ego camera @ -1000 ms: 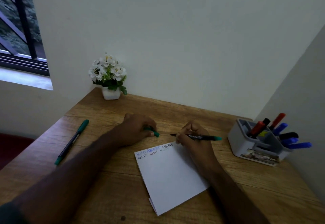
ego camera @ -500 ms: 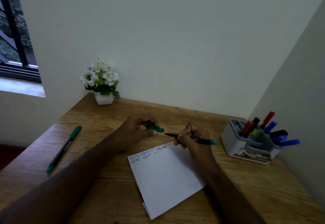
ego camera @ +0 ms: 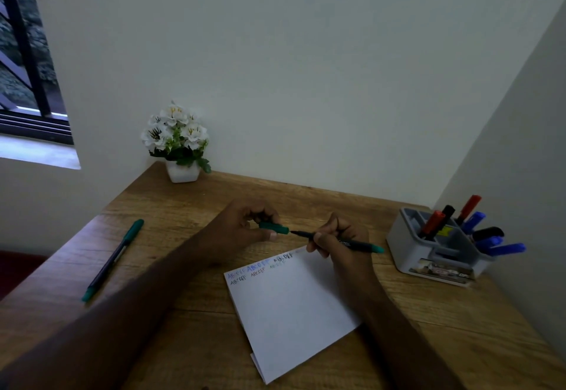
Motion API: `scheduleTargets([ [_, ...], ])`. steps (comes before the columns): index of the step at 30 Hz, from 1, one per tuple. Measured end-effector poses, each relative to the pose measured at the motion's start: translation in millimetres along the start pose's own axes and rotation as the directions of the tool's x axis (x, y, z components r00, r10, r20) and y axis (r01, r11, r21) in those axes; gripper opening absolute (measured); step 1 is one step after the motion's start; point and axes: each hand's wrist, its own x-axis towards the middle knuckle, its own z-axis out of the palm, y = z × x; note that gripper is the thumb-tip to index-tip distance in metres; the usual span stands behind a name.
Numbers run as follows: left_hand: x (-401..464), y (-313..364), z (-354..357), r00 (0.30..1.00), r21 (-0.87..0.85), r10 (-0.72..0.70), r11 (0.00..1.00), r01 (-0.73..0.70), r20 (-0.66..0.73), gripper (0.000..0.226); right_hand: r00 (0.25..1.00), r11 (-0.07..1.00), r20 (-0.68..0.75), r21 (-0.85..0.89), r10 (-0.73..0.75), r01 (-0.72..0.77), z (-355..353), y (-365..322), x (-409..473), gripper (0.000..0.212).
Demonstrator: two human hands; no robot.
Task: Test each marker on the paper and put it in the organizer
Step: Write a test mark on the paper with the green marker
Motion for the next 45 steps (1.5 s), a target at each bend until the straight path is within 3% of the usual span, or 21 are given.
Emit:
scheduleTargets([
  [12, 1, 1, 9, 0.998, -0.046, 0.026, 0.999, -0.023, 0.058, 0.017, 0.994, 0.996, 0.101, 0.078, 0.043, -0.051, 5, -1, -1, 0.009],
  [25, -2, 10, 14, 0.998, -0.118, 0.016, 0.993, -0.008, 0.062, 0.016, 0.984, 0.997, 0.172, 0.049, 0.055, -0.065, 2, -7, 3, 0.028],
  [28, -2, 11, 16, 0.999, -0.163, -0.026, 0.986, 0.031, 0.031, 0.017, 0.987, 0.997, 0.153, 0.050, 0.049, -0.057, 1, -9, 1, 0.028],
  [32, 0, 24, 21, 0.989, -0.251, -0.096, 0.966, 0.066, -0.109, 0.029, 0.991, 0.992, 0.096, 0.075, 0.092, -0.099, 8, -14, -4, 0.009],
  [37, 3, 40, 30, 0.994, -0.225, -0.071, 0.973, 0.051, -0.080, 0.041, 0.998, 0.997, 0.021, 0.051, 0.051, -0.052, 3, -30, -6, 0.014],
  [41, 18, 44, 38, 0.998, 0.033, -0.046, 0.998, 0.048, -0.035, 0.029, 0.995, 0.987, -0.084, -0.151, -0.059, 0.046, -25, -50, 7, 0.018],
  [45, 45, 52, 53, 0.999, 0.183, -0.031, 0.983, 0.023, 0.039, 0.016, 0.966, 0.778, -0.030, -0.600, -0.256, 0.187, -85, -77, 27, 0.032],
])
